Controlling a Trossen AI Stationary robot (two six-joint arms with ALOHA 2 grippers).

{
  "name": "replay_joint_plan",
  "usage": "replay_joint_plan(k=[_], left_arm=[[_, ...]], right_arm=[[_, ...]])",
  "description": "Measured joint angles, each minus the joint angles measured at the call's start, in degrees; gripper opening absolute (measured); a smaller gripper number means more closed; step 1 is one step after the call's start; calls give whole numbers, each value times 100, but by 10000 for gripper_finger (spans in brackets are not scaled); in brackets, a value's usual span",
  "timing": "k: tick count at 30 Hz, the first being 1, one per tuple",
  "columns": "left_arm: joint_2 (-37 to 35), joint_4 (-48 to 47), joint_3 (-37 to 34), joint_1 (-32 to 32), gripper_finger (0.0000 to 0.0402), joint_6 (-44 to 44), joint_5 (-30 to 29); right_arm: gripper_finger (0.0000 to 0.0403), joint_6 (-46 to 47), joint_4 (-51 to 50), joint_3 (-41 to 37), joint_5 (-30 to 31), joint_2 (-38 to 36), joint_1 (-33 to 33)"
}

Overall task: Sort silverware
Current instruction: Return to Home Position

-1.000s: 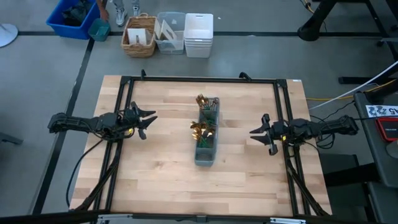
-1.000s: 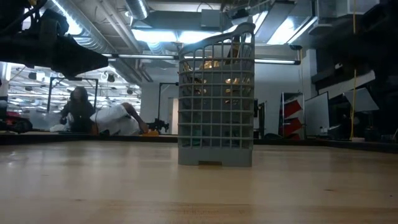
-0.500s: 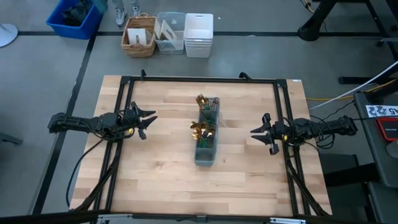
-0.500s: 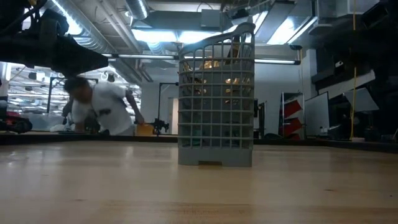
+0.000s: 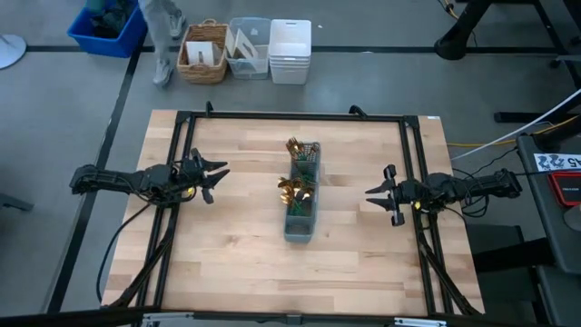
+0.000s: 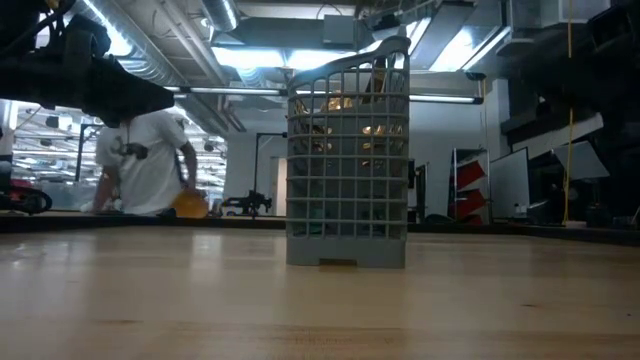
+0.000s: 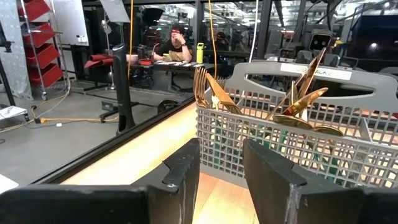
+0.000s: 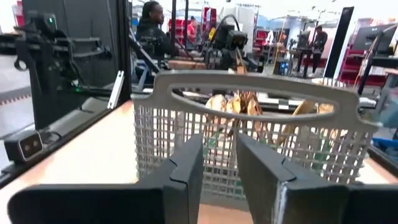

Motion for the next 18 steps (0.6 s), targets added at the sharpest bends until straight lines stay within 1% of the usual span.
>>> replay_joint_plan(k=[4,18], left_arm=[[-1,-1,0,0,115,0,0],[0,-2,0,0,115,0,0]], right_arm=[[99,-3,-241,0,-4,4,0],[99,-156,-258,0,-4,48,2]])
